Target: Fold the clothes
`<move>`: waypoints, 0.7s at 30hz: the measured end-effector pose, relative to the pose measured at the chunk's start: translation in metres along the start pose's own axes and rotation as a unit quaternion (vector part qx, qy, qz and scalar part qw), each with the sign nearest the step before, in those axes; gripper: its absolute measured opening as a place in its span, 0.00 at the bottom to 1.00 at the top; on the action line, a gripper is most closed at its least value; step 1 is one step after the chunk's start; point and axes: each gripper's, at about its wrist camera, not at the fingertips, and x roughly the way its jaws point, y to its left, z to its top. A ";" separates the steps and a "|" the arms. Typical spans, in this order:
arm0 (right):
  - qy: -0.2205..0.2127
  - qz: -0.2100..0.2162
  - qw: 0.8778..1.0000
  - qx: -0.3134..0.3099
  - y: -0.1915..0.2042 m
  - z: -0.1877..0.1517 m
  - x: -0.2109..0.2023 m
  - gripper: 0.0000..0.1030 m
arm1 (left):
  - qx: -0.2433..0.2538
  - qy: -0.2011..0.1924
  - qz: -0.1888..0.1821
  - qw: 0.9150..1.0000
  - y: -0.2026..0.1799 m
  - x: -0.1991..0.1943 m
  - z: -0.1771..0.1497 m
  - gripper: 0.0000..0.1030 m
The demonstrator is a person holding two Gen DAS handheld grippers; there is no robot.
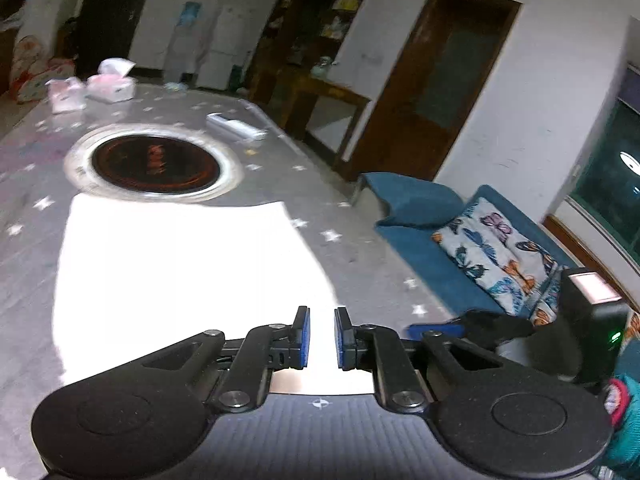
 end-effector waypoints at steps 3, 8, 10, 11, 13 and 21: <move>-0.013 -0.004 1.000 0.007 -0.004 0.004 -0.003 0.92 | -0.005 0.006 0.040 0.999 0.024 -0.004 -0.004 0.13; -0.026 0.023 0.999 0.019 0.002 0.018 0.009 0.68 | -0.016 0.018 0.097 0.995 0.061 -0.007 -0.012 0.12; -0.025 0.033 0.999 0.010 0.008 0.023 0.017 0.60 | -0.018 0.027 0.107 0.994 0.071 -0.006 -0.016 0.11; -0.025 0.037 0.999 0.005 0.011 0.026 0.021 0.56 | -0.020 0.031 0.111 0.993 0.077 -0.005 -0.018 0.11; -0.021 0.050 0.999 -0.007 0.019 0.032 0.033 0.52 | -0.023 0.031 0.108 0.993 0.085 -0.004 -0.021 0.10; 0.014 0.050 0.996 -0.071 0.033 0.026 0.062 0.45 | 0.017 0.031 0.102 0.994 0.078 -0.013 -0.024 0.12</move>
